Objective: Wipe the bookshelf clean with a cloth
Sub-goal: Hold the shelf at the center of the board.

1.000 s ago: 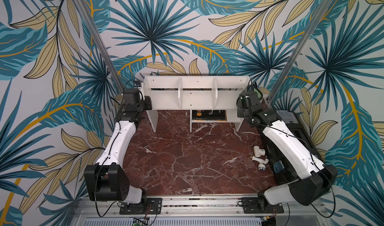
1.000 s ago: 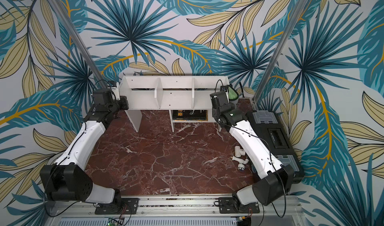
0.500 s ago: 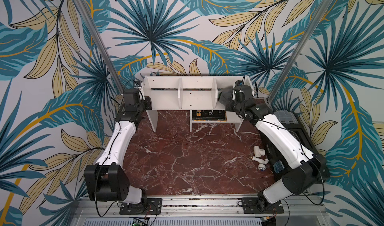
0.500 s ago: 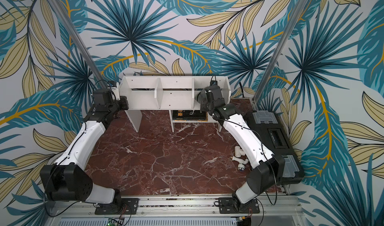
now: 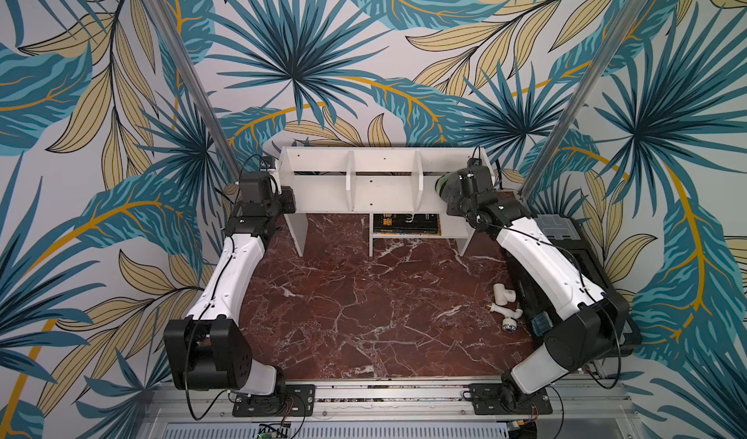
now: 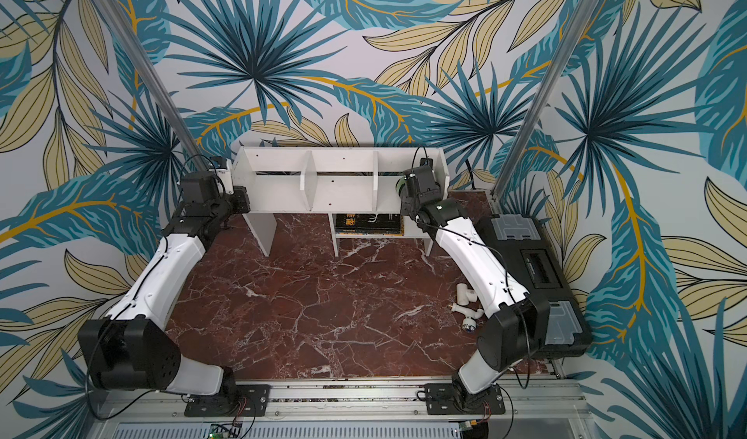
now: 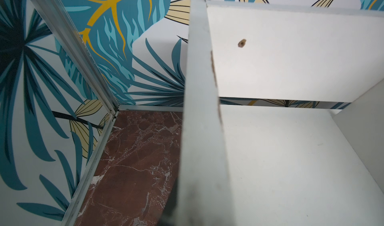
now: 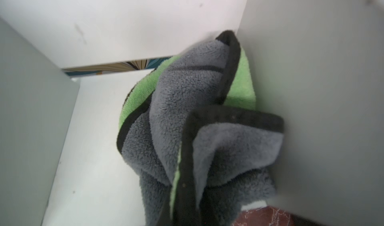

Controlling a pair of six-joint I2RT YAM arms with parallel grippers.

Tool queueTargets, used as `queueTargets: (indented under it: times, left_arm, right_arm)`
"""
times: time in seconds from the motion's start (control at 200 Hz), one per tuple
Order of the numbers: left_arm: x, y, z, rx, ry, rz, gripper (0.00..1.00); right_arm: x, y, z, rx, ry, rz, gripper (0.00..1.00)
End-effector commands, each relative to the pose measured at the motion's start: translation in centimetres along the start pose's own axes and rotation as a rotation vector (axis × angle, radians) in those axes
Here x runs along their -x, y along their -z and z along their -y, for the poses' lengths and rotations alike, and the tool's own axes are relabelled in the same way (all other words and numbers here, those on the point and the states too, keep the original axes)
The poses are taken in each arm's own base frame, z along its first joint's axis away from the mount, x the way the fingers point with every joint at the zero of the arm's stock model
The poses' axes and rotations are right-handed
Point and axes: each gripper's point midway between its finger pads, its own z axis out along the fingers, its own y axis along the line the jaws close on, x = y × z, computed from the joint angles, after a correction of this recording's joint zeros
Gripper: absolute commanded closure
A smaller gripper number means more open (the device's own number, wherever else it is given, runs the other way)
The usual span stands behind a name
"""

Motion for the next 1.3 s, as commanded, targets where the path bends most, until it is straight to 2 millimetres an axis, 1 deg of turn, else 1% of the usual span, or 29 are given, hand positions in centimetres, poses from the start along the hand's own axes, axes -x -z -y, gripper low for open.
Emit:
queueTargets:
  times: [0.0,0.08,0.145,0.24,0.326,0.366,0.406,0.491,0.576,0.636,0.696,0.741,0.791,0.836,0.886,0.972,1.062,1.102,1.152,1.202,1.227,1.292]
  left_arm:
    - [-2.9,-1.3,-2.6,0.087,0.102,-0.102,1.0]
    - [-2.8,-1.4,-2.6,0.087,0.102,-0.101,1.0]
    - [-3.0,-1.4,-2.6,0.088,0.101,-0.104,1.0]
    - [-3.0,-1.4,-2.6,0.087,0.1,-0.104,1.0]
    - [-3.1,-1.4,-2.6,0.088,0.101,-0.106,1.0]
    - [-3.1,-1.5,-2.6,0.09,0.103,-0.107,1.0]
    - [-3.1,-1.5,-2.6,0.087,0.102,-0.107,1.0]
    - [-3.3,-1.6,-2.6,0.088,0.103,-0.112,1.0]
    - [-3.3,-1.6,-2.5,0.082,0.105,-0.112,1.0]
    - [-3.2,-1.6,-2.5,0.083,0.106,-0.111,1.0]
    - [-3.3,-1.7,-2.4,0.079,0.107,-0.113,1.0]
    - [-3.3,-1.7,-2.4,0.077,0.106,-0.115,1.0]
    - [-3.2,-1.6,-2.4,0.076,0.106,-0.113,1.0]
    - [-3.2,-1.6,-2.4,0.079,0.106,-0.112,1.0]
    - [-3.1,-1.5,-2.4,0.08,0.105,-0.109,1.0]
    - [-3.2,-1.6,-2.4,0.077,0.102,-0.112,1.0]
    - [-3.3,-1.7,-2.4,0.074,0.102,-0.115,1.0]
    - [-3.3,-1.7,-2.4,0.074,0.102,-0.116,1.0]
    - [-3.3,-1.7,-2.4,0.075,0.101,-0.117,1.0]
    - [-3.3,-1.7,-2.4,0.075,0.102,-0.115,1.0]
    - [-3.3,-1.6,-2.4,0.076,0.103,-0.115,1.0]
    - [-3.3,-1.6,-2.3,0.073,0.103,-0.115,1.0]
  right_arm:
    - [1.4,-1.0,-1.0,0.008,0.037,0.009,1.0]
    - [2.2,-1.3,-3.2,0.104,0.002,0.024,1.0]
    - [2.3,-1.2,-4.7,0.177,-0.031,0.028,1.0]
    - [1.2,-0.8,-6.1,0.24,-0.037,0.012,1.0]
    - [-0.4,-0.2,-6.2,0.257,-0.009,-0.011,1.0]
    - [-1.2,0.1,-5.9,0.258,0.005,-0.025,1.0]
    - [-1.9,0.4,-5.1,0.237,0.023,-0.034,1.0]
    - [-3.0,1.1,-2.6,0.141,0.077,-0.042,1.0]
    - [-3.2,1.9,0.3,0.008,0.127,-0.044,1.0]
    - [-2.5,2.8,1.8,-0.06,0.151,-0.03,1.0]
    - [-1.1,4.1,3.0,-0.111,0.14,0.0,1.0]
    - [0.1,5.1,3.3,-0.118,0.118,0.022,1.0]
    - [1.6,6.4,3.0,-0.094,0.085,0.057,1.0]
    - [2.9,7.6,2.2,-0.045,0.052,0.093,1.0]
    - [4.3,9.1,0.7,0.03,0.029,0.141,1.0]
    - [6.4,12.0,-3.0,0.178,0.023,0.223,1.0]
    - [8.0,15.2,-7.3,0.302,0.057,0.299,1.0]
    - [8.4,16.2,-9.0,0.339,0.073,0.321,1.0]
    - [8.7,17.0,-11.0,0.377,0.088,0.334,1.0]
    - [8.7,17.3,-12.8,0.404,0.105,0.336,1.0]
    - [8.8,17.2,-13.6,0.409,0.112,0.337,1.0]
    - [8.5,16.3,-15.3,0.401,0.133,0.326,1.0]
